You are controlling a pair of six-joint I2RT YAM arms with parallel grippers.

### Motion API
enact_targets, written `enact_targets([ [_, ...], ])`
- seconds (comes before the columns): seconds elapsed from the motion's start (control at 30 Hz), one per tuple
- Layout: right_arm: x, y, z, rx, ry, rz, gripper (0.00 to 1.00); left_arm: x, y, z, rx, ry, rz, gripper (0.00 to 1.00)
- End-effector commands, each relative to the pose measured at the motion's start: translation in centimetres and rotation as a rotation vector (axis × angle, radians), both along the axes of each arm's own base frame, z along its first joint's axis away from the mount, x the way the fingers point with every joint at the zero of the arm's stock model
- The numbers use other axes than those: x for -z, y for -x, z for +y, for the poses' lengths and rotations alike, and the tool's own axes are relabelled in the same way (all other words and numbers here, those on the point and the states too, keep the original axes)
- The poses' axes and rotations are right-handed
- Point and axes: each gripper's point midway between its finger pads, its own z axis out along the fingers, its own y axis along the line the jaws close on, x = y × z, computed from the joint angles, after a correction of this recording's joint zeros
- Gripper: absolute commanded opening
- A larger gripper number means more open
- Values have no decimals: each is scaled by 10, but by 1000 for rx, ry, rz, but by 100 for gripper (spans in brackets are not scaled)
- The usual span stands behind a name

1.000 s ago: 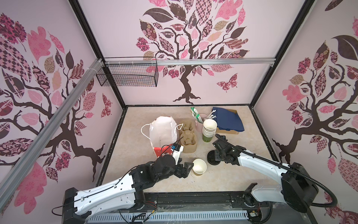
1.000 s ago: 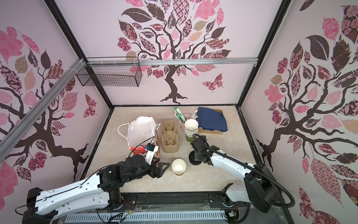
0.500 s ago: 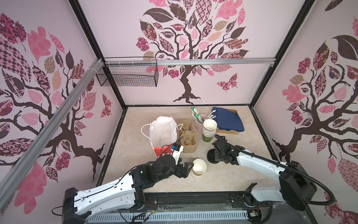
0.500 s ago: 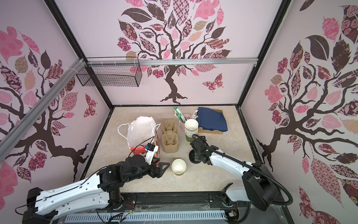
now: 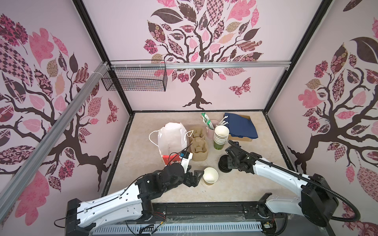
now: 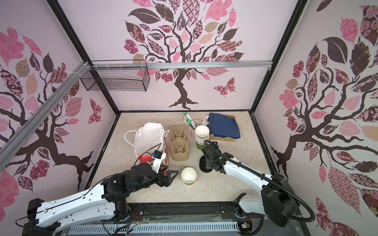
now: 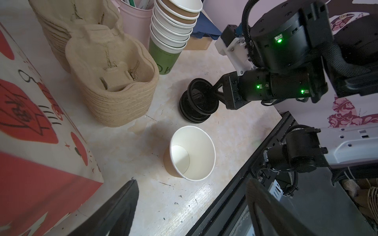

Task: Pack a coffee takeout order
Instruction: Pick up the lid from the lid, then pass the lid.

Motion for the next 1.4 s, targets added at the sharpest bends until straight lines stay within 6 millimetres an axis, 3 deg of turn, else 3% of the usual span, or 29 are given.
enact_targets([
  [0.0, -10, 2, -10, 13, 38, -9, 13, 2, -1, -1, 12, -15, -29, 87],
  [0.23, -21, 6, -5, 2, -17, -24, 13, -8, -1, -11, 56, -11, -68, 87],
  [0.43, -48, 11, 1, -33, -78, -52, 13, -22, -7, -17, 39, 7, -76, 89],
  [0.57, -75, 17, 10, -112, -147, -89, 15, -31, -15, -21, -74, 109, 35, 88],
  [0.8, -120, 30, 43, -281, -259, -174, 15, -48, -13, -62, -63, 340, 269, 89],
  [1.0, -125, 43, 73, -383, -294, -165, 14, -47, -23, -61, -124, 387, 346, 95],
  [1.17, -132, 49, 92, -429, -382, -164, 14, -27, -31, -52, -210, 400, 426, 97],
  [1.37, -134, 64, 116, -509, -427, -143, 14, -34, -28, -68, -134, 403, 428, 91],
])
